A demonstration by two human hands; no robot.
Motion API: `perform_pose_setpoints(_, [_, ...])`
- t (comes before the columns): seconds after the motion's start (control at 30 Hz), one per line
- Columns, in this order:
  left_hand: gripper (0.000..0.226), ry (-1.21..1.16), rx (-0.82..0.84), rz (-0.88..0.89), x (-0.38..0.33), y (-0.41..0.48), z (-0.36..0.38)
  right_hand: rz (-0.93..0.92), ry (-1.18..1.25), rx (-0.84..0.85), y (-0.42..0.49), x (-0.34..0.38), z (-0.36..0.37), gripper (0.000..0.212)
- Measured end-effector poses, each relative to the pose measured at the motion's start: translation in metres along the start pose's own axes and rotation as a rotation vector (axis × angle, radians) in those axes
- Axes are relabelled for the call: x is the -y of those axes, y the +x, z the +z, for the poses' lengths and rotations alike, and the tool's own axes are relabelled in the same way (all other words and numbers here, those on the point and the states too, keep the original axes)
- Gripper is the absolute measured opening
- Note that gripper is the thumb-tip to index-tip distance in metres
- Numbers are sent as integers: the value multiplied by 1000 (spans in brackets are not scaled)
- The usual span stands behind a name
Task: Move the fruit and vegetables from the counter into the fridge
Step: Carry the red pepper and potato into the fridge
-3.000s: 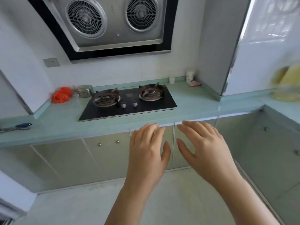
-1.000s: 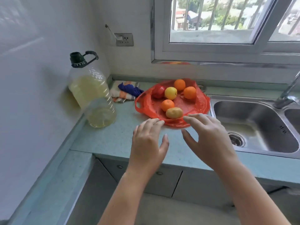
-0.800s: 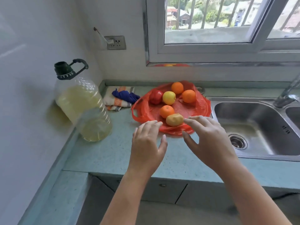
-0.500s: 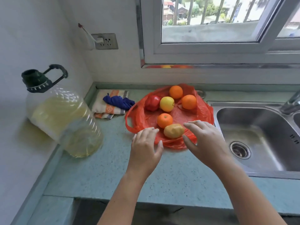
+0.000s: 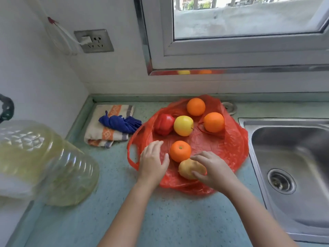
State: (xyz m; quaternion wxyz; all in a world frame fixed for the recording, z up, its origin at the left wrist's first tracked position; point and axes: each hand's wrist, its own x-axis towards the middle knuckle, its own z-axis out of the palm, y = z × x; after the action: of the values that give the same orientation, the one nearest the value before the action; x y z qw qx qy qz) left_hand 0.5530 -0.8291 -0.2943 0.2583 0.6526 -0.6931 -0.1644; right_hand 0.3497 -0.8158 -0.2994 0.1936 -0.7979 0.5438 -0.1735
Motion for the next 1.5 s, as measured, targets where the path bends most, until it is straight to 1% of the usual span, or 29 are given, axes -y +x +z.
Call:
perform_pose_setpoints(0.23, [45,21,17,-30,10,50,21,79,158,189,17,-29,12,48])
perform_pose_setpoints(0.37, [47,11,9,-37,13,75,33,108,254,234,20,-36,15,51])
perform_pose_setpoints(0.57, [60,-2,-7,-88,15,100,49,171,409,288,26,-41,18,53])
perform_pose_setpoints(0.73, [61,30,-2,-135,18,118,60,211,489,300,29,-45,22,53])
perform_pose_setpoints(0.87, [68,29,25,-170,22,129,68,206,521,289,30,-47,24,53])
perform_pose_setpoints(1.0, [71,-35,14,-202,21,131,74,219,528,283,30,-48,25,52])
perform_pose_setpoints(1.13, [68,-158,-35,-238,20,130,74,226,545,268,28,-48,27,52])
perform_pose_setpoints(1.27, [66,-229,-73,-285,17,124,69,249,550,255,27,-47,27,50])
perform_pose_setpoints(1.37, [65,-288,-119,-303,12,112,65,263,577,229,26,-45,25,47])
perform_pose_setpoints(1.5, [65,-340,-123,-307,3,91,56,260,602,174,22,-39,21,44])
